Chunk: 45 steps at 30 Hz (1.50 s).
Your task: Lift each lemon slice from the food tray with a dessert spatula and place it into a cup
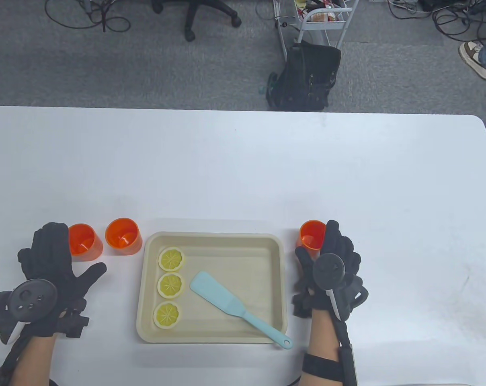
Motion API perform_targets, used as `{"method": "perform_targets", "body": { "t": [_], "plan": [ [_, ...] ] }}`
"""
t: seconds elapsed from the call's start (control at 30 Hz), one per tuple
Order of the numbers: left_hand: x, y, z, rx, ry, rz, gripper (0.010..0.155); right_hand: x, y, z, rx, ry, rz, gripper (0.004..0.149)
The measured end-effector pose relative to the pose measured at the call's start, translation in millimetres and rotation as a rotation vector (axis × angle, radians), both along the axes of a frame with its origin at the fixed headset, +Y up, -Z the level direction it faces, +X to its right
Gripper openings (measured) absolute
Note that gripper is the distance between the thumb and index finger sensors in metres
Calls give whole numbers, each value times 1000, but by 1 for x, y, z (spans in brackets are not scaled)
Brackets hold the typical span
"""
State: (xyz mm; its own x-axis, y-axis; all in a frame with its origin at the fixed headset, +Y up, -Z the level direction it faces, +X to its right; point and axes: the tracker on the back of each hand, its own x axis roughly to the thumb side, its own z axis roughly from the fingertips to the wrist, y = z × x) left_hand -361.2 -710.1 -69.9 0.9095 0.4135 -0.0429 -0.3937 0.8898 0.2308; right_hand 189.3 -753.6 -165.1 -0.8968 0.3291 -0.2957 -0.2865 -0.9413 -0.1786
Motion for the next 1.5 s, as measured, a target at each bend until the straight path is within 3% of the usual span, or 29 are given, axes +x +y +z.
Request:
{"method": "perform_targets", "body": {
  "t": [0.23, 0.47, 0.87, 1.03, 1.2, 1.5],
  "plan": [
    [-2, 1, 0, -1, 16, 8, 110, -5, 19, 6, -5, 72, -43, 102],
    [-10, -6, -5, -40, 43, 12, 110, -12, 50, 22, 155, 145, -127, 100],
    [-23, -23, -16, -141, 99, 31, 110, -25, 79, 42, 292, 221, -144, 98],
    [-22, -30, -23, -162, 91, 91, 111, -33, 82, 46, 308, 272, -118, 97],
    [-17, -36, -27, -190, 92, 38, 111, -39, 78, 42, 268, 324, -91, 96],
    [-6, -38, -32, -217, 109, -31, 93, -40, 67, 38, 208, 335, -53, 93]
  ]
}}
